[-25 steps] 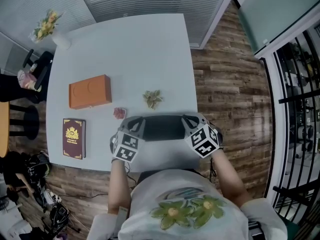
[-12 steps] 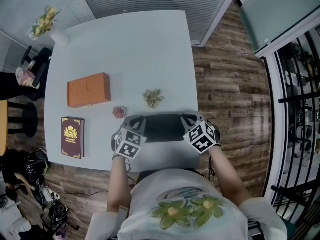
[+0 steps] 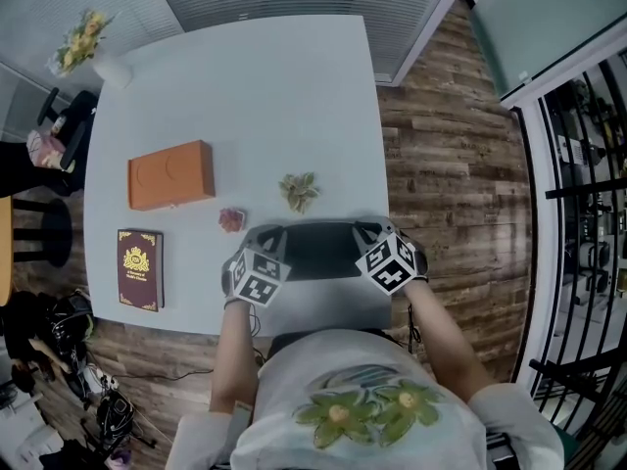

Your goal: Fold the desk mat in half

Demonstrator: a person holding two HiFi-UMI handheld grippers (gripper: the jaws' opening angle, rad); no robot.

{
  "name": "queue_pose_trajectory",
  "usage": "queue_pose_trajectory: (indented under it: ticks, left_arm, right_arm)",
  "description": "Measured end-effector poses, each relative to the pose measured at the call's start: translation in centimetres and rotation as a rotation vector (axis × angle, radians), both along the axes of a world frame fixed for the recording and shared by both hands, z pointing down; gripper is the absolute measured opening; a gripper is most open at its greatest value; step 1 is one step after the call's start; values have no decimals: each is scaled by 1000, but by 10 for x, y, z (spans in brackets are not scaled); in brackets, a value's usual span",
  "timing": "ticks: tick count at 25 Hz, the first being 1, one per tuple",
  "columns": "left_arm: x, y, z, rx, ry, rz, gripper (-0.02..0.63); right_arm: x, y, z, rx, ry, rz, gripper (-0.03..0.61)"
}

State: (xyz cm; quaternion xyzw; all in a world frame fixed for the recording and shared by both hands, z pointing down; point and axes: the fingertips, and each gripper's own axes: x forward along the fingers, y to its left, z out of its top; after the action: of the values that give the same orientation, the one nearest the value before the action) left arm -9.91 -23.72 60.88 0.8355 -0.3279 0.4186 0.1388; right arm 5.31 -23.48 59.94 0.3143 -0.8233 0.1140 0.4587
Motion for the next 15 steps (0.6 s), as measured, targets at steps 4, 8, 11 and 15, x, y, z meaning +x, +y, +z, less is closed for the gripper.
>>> queue_pose_trajectory:
  ticks: [4, 8, 11, 15]
  left_arm:
    - [0, 0, 8, -8, -12, 1, 14]
    - [-1, 0, 17, -12, -34, 13, 14]
    - [-1, 1, 26, -10, -72, 41, 14]
    - [0, 0, 34, -16, -88, 49, 14]
  right_arm:
    - [-1, -1, 9, -14, 13, -4, 23]
    - [-1, -2, 19, -30, 16, 1, 23]
    - [-2, -1, 27, -40, 25, 4, 23]
    - [-2, -1, 38, -58, 38, 6, 23]
